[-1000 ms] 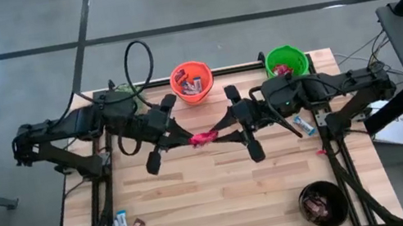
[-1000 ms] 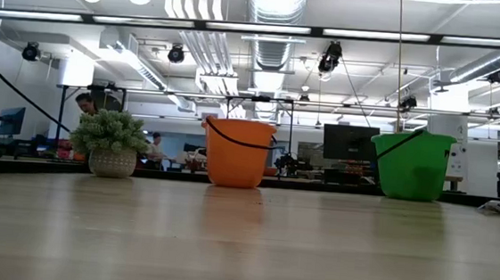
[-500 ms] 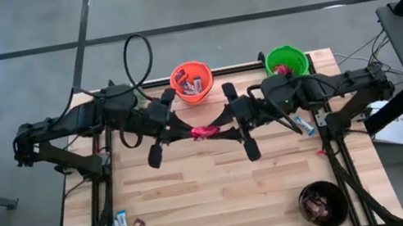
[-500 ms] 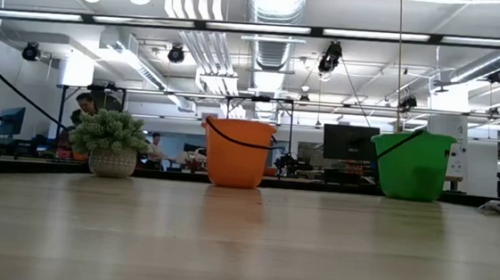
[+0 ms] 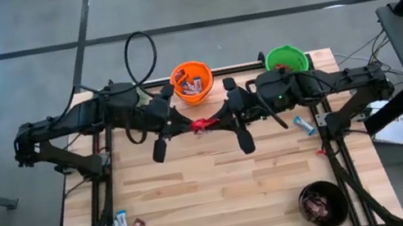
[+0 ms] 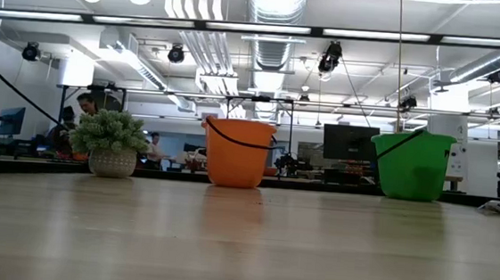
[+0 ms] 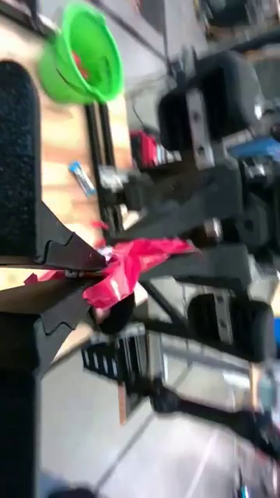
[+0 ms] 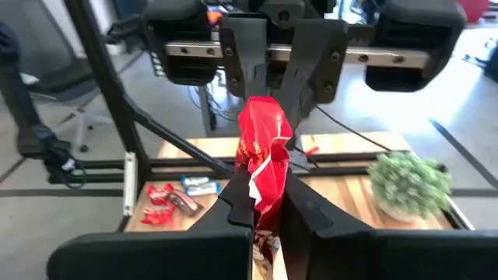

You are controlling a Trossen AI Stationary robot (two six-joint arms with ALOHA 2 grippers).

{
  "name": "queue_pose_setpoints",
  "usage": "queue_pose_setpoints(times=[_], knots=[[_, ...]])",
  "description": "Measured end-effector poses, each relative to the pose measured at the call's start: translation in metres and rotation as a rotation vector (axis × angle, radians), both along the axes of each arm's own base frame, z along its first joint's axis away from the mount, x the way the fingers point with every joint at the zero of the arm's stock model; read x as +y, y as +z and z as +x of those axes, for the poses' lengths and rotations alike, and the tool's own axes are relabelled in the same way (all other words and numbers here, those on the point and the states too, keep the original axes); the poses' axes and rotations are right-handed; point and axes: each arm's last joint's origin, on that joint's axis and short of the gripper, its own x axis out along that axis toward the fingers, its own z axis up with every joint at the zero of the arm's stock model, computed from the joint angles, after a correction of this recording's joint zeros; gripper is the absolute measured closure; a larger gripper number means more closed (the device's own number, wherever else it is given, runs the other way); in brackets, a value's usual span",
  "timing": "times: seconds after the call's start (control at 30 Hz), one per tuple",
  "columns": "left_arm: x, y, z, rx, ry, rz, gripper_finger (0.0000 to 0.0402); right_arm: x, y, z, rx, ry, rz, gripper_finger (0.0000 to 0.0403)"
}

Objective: Organize candy in baskets
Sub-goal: Put the red candy into the green bucket

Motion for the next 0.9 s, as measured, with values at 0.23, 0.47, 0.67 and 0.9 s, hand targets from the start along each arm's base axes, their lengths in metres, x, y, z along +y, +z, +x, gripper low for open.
queue_pose_setpoints(times=[0.23,0.47,0.67,0.9], knots=[[0.006,-0.002,0.000,0.023,0.130,0.036,0.0401,-0.003,0.003,-0.006,0.037,-0.070,-0.021,0.0389],[0.011,0.001,-0.008,0.019,0.166,0.042,0.0373,-0.010,0.010,-0.020,0.119,-0.171,-0.060,0.0390],[0.015,0.002,-0.016,0.044,0.181,0.043,0.0331,-0.020,0.015,-0.033,0.221,-0.296,-0.118,0.0390],[0.015,-0.007,-0.025,0.150,0.162,0.114,0.0311,-0.041,0.019,-0.053,0.350,-0.470,-0.123,0.0390]])
